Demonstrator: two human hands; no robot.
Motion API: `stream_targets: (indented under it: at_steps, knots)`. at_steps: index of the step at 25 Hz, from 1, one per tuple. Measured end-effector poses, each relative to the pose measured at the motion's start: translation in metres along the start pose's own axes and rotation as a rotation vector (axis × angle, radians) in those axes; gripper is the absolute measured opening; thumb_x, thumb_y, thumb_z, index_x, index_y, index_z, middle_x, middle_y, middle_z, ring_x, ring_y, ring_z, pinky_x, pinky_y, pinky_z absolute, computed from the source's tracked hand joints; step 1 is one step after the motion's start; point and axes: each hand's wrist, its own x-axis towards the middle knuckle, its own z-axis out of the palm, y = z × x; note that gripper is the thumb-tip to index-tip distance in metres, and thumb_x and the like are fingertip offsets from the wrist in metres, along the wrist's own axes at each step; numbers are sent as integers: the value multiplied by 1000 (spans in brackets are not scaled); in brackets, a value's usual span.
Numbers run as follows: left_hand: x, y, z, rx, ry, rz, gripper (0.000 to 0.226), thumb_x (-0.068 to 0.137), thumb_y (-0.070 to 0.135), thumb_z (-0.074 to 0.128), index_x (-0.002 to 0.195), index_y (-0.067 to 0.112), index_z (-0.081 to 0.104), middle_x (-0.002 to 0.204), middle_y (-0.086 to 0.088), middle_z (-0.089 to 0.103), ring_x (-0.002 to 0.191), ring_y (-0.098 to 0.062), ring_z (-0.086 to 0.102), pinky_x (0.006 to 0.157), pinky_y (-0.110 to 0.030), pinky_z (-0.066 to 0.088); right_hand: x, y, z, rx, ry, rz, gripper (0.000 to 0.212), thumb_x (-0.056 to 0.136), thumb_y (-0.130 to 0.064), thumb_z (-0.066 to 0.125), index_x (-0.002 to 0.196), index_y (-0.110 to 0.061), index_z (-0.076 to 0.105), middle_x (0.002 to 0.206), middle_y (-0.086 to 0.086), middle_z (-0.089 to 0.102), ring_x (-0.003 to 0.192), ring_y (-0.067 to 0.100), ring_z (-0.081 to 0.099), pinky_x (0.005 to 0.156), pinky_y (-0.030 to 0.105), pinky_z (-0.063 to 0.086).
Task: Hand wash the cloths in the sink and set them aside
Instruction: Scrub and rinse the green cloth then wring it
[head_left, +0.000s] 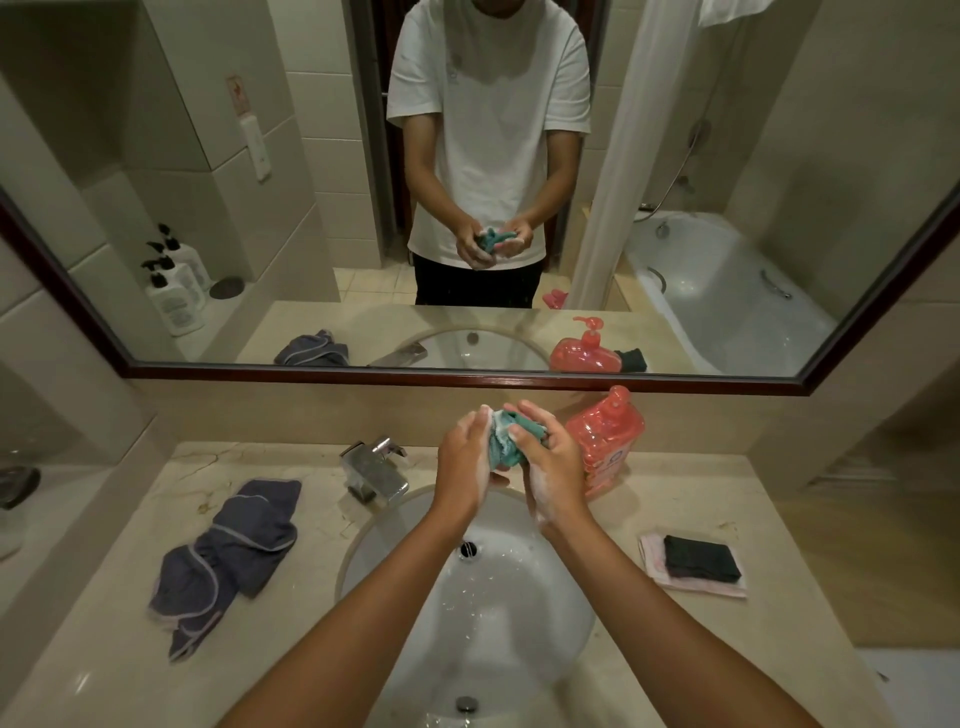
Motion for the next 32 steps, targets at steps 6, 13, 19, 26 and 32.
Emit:
stream_targets:
  at_steps: [6, 13, 19, 26, 32]
  knots:
    - [-12, 4, 13, 119, 62, 116, 46, 105, 42, 46, 66, 19, 54, 58, 9, 54, 54, -7, 49, 56, -30, 40, -5, -2, 16, -382, 241, 4, 32, 105, -26, 47, 76, -18, 59, 75, 4, 61, 73, 22, 59, 73, 41, 48]
    - [-2, 9, 2, 311, 208, 120, 54, 104, 37, 49, 53, 20, 44, 44, 8, 46, 42, -5, 41, 50, -31, 31, -28, -3, 26, -494, 142, -26, 20, 89, -60, 48, 91, -40, 52, 93, -6, 63, 85, 15, 65, 69, 42, 59]
    - [-11, 0, 13, 179, 134, 76, 54, 106, 39, 44, 56, 20, 45, 46, 8, 45, 46, -11, 42, 52, -29, 35, 2, -4, 20, -367, 222, 105, 35, 105, -31, 45, 75, -14, 50, 72, 7, 50, 70, 23, 50, 68, 37, 42]
    - [-9, 3, 8, 134, 71, -8, 51, 106, 39, 43, 60, 17, 50, 49, 6, 51, 46, -12, 51, 51, -23, 40, -4, -5, 20, -366, 216, 96, 47, 104, -32, 50, 60, -17, 56, 48, -6, 54, 45, 10, 54, 47, 20, 44]
    - [0, 12, 6, 181, 123, -29, 51, 105, 40, 49, 60, 17, 57, 59, -3, 61, 54, -20, 56, 58, -30, 42, -7, -3, 28, -330, 236, 182, 40, 102, -31, 56, 68, -12, 65, 53, -2, 64, 52, 15, 63, 55, 27, 51]
